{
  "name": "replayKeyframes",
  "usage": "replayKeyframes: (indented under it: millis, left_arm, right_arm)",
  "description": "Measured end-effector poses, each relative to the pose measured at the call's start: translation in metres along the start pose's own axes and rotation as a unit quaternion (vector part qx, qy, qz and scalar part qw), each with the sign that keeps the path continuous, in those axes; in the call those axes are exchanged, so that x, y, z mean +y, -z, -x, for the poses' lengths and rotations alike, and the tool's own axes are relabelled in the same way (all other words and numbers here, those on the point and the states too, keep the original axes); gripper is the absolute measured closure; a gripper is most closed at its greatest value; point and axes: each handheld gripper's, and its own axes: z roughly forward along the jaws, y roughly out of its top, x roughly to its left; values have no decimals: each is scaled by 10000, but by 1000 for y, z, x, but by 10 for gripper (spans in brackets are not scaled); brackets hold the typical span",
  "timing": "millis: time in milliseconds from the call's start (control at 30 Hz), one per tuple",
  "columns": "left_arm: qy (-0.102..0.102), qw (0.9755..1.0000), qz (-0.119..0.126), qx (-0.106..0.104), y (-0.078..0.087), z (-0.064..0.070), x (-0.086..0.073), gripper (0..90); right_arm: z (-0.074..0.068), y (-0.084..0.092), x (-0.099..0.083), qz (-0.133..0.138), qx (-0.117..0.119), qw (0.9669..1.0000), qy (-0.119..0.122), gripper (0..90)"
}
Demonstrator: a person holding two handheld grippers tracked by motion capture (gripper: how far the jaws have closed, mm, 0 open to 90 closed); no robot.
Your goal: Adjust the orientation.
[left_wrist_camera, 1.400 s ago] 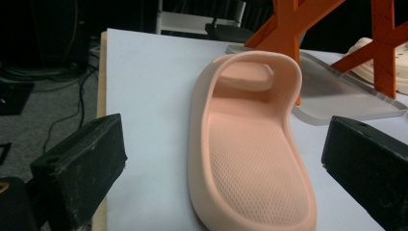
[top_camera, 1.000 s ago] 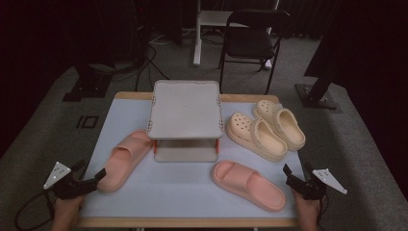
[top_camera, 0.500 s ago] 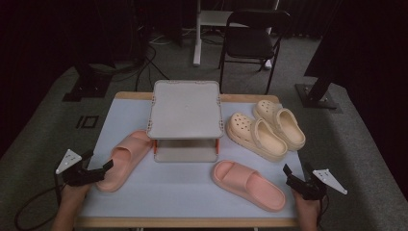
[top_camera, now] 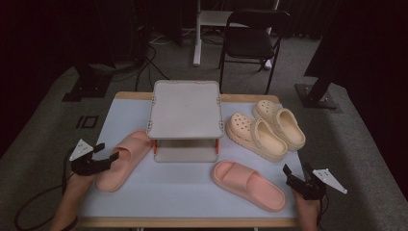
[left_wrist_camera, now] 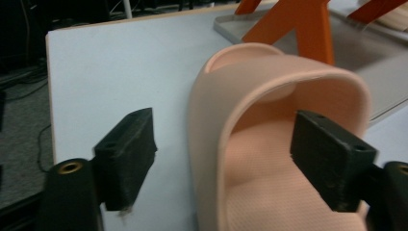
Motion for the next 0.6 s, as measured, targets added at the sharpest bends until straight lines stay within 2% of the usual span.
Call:
replayKeyframes:
  millis: [100,133,167,233,333,367,400,433,533,600]
  left_arm:
    - [-3,10000,5,3,-2,-1,1,398]
    - [-38,10000,70,-54,-3,-2,2,398]
    - [-37,9999,88,-117,-4,-2,2,492]
    - [-107,9998,38,-135,-7,0,3,545]
    - [-140,9998,-86,-130,-13,2,4,559]
    - [-167,9998,-98,-80,-14,3,4,591]
    - [-155,9998,-101,-71,-15,4,4,595]
    - [-175,9998,-95,-52,-15,4,4,641]
    - [-198,9996,-109,156,-15,5,4,731]
    - [-273,9993,-104,253,-15,8,5,750]
  right_arm:
    - [0,0,0,-6,-8,10000,-11,109]
    - [0,0,0,-10,-6,10000,-10,109]
    - [0,0,0,5,-14,10000,-8,109]
    - [0,0,0,20,-39,10000,5,108]
    - [-2,-2,-1,21,-144,9999,74,108]
    - [-2,-1,-1,50,-100,9999,92,108]
    - [-3,-1,-1,95,-114,9998,97,108]
    - [-3,-1,-1,114,-161,9997,112,108]
    - [-3,-1,-1,93,-145,9998,128,108]
    - [-3,-2,-1,85,-145,9997,150,108]
